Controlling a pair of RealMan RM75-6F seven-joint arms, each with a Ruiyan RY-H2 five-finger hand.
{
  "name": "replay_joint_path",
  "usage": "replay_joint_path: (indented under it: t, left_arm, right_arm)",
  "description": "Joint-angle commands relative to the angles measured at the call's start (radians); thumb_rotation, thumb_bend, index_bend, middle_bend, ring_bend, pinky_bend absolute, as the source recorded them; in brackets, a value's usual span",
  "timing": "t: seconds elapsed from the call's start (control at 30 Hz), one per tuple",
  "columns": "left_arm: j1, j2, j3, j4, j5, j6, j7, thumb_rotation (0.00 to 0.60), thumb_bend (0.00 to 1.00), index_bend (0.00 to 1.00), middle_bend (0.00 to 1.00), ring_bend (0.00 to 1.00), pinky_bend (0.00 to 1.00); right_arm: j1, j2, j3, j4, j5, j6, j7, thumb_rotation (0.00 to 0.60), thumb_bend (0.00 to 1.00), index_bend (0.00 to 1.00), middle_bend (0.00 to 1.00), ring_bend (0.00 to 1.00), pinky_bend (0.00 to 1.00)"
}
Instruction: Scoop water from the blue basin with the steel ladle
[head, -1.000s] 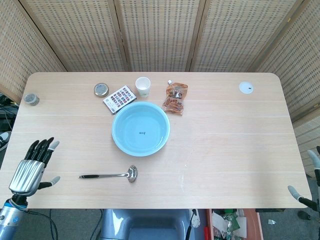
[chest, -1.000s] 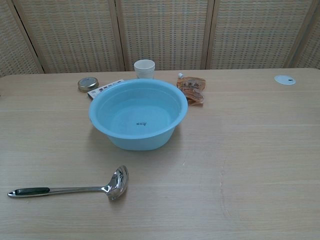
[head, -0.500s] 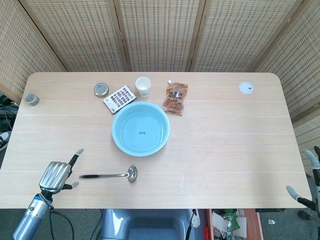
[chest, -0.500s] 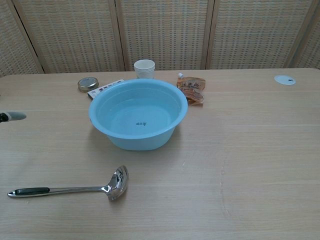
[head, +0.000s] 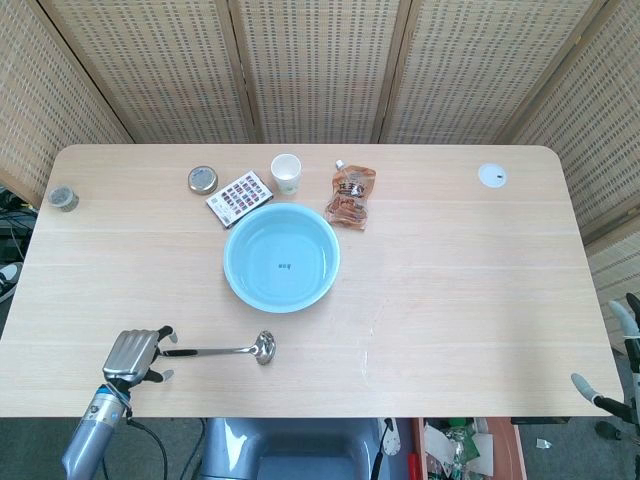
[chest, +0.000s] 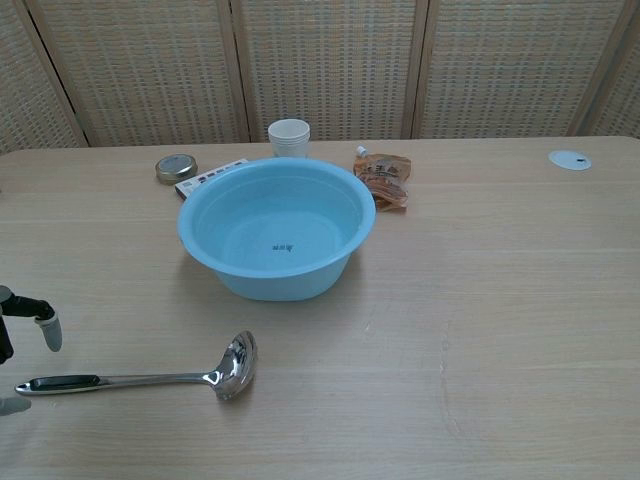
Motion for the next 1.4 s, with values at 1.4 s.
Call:
replay_joint_path:
  t: [1.4]
  left_arm:
    - [-0.072, -0.139, -0.002, 0.103, -0.126, -0.026, 0.107, 0.6, 0.36, 0.48, 1.0, 0.95, 1.0]
  right_arm:
    - [0.009, 0.02, -0.003, 0.005, 0.014, -0.025, 0.065, 0.6, 0.0, 0.0, 0.0, 0.0, 0.0]
